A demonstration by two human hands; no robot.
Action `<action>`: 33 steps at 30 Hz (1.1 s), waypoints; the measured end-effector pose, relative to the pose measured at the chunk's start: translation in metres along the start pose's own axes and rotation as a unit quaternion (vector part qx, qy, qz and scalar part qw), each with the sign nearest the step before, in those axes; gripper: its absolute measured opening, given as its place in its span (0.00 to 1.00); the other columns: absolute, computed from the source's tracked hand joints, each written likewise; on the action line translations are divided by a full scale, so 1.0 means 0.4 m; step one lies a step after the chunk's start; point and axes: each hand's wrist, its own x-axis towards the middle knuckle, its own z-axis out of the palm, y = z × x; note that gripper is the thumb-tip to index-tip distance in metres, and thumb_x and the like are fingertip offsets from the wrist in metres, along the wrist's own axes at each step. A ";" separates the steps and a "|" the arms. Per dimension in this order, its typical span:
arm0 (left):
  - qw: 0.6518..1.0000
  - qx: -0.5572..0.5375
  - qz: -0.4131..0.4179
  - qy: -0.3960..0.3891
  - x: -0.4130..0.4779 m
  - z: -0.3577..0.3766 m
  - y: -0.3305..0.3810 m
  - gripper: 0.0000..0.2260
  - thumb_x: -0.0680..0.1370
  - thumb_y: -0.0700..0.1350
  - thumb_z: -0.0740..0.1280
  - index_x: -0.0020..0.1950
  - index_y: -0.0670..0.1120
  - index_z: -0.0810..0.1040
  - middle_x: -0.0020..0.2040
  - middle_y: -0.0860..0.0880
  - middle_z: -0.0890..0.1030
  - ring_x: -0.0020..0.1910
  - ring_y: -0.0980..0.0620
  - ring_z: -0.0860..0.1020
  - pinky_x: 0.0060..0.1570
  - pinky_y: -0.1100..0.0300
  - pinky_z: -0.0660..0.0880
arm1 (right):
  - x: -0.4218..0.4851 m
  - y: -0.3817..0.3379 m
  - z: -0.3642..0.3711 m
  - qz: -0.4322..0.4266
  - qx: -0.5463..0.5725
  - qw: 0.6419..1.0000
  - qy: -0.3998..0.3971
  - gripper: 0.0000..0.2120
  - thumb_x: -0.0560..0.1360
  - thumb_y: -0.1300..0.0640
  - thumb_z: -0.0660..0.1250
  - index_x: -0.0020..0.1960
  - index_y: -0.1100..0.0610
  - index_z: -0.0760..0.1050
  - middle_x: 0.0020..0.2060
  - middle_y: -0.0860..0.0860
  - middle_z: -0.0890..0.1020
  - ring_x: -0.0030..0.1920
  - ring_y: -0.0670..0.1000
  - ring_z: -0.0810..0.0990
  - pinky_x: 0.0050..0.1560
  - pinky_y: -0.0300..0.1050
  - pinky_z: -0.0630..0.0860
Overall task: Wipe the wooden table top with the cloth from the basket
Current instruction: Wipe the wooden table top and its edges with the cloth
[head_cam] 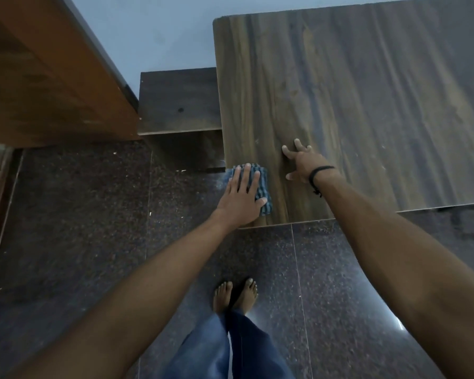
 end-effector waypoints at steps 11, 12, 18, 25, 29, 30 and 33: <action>0.998 -0.001 0.029 0.046 -0.060 0.058 0.042 0.32 0.84 0.61 0.41 0.80 0.44 0.34 0.79 0.41 0.30 0.77 0.42 0.29 0.77 0.45 0.35 | -0.038 0.023 0.048 -0.001 0.036 0.999 0.002 0.42 0.79 0.53 0.70 0.82 0.43 0.46 0.82 0.51 0.41 0.81 0.61 0.45 0.76 0.60 0.57; 0.999 0.015 0.030 0.043 -0.089 0.085 0.044 0.33 0.82 0.62 0.38 0.80 0.44 0.34 0.79 0.40 0.30 0.77 0.41 0.30 0.77 0.44 0.37 | -0.040 0.023 0.046 -0.002 0.037 0.999 -0.001 0.42 0.79 0.53 0.70 0.82 0.43 0.46 0.82 0.51 0.41 0.81 0.61 0.45 0.76 0.61 0.57; 1.000 0.008 -0.007 0.021 -0.059 0.057 0.073 0.31 0.85 0.59 0.46 0.81 0.46 0.35 0.79 0.44 0.31 0.78 0.43 0.30 0.76 0.46 0.38 | -0.061 0.003 0.048 0.002 0.120 0.990 0.078 0.30 0.79 0.55 0.68 0.79 0.51 0.64 0.81 0.55 0.55 0.79 0.61 0.57 0.75 0.56 0.62; 0.998 -0.050 -0.033 0.032 0.119 -0.049 0.119 0.27 0.87 0.47 0.50 0.82 0.45 0.39 0.80 0.41 0.35 0.79 0.38 0.34 0.75 0.50 0.36 | -0.074 -0.041 0.084 -0.011 0.253 0.954 0.159 0.15 0.75 0.51 0.70 0.57 0.59 0.80 0.55 0.59 0.81 0.57 0.61 0.79 0.53 0.50 0.75; 0.994 -0.089 -0.050 0.026 0.181 -0.078 0.131 0.30 0.86 0.42 0.54 0.81 0.46 0.39 0.80 0.43 0.33 0.78 0.39 0.33 0.76 0.47 0.39 | -0.040 -0.024 0.050 0.038 0.316 0.938 0.139 0.16 0.73 0.54 0.71 0.59 0.59 0.78 0.55 0.56 0.82 0.57 0.59 0.80 0.53 0.48 0.76; 0.993 -0.101 -0.054 0.024 0.190 -0.085 0.133 0.31 0.85 0.40 0.55 0.81 0.46 0.39 0.80 0.43 0.32 0.78 0.40 0.33 0.77 0.47 0.39 | -0.031 -0.021 0.042 0.044 0.322 0.936 0.137 0.14 0.74 0.56 0.70 0.58 0.59 0.78 0.55 0.57 0.82 0.56 0.59 0.81 0.53 0.48 0.77; 0.991 -0.109 -0.064 0.033 0.225 -0.113 0.135 0.33 0.84 0.36 0.56 0.82 0.46 0.39 0.80 0.44 0.33 0.78 0.41 0.33 0.77 0.48 0.41 | -0.001 -0.008 0.008 0.045 0.338 0.931 0.133 0.08 0.74 0.62 0.68 0.53 0.61 0.80 0.52 0.57 0.83 0.55 0.59 0.81 0.55 0.49 0.78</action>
